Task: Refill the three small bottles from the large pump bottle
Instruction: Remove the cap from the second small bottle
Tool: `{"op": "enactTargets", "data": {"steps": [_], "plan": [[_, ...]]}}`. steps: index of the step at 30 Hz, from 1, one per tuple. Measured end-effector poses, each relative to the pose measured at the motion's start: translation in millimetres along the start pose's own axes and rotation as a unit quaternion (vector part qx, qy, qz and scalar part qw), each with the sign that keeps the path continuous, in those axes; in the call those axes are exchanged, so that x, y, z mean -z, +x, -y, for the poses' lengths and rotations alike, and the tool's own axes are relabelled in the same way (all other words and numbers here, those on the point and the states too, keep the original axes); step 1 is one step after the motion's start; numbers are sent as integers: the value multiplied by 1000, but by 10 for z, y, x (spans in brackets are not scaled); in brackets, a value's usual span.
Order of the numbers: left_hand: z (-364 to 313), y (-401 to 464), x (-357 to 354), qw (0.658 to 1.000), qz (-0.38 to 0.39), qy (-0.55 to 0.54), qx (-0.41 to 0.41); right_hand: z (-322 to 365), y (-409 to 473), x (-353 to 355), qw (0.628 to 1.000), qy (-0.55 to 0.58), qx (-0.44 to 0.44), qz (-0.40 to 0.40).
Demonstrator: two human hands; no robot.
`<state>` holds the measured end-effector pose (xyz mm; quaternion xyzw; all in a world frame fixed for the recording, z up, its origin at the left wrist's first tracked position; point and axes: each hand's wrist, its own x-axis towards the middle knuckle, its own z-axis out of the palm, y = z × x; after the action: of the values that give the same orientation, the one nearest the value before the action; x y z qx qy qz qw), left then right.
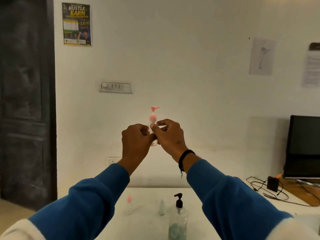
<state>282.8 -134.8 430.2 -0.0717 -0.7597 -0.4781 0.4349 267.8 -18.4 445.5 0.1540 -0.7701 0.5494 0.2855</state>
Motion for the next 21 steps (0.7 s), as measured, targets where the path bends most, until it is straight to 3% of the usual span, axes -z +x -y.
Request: {"op": "enactTargets", "data": {"steps": [9, 14, 17, 21], "plan": [[-96, 61, -22, 1000, 19, 22, 2, 238, 168, 194, 969, -235, 73, 34], [-137, 46, -124, 1000, 26, 9, 1, 359, 242, 306, 948, -303, 92, 30], [-119, 50, -134, 1000, 28, 9, 5, 421, 264, 347, 949, -303, 80, 33], [-174, 65, -105, 1000, 17, 20, -1, 450, 256, 311, 976, -210, 58, -8]]}}
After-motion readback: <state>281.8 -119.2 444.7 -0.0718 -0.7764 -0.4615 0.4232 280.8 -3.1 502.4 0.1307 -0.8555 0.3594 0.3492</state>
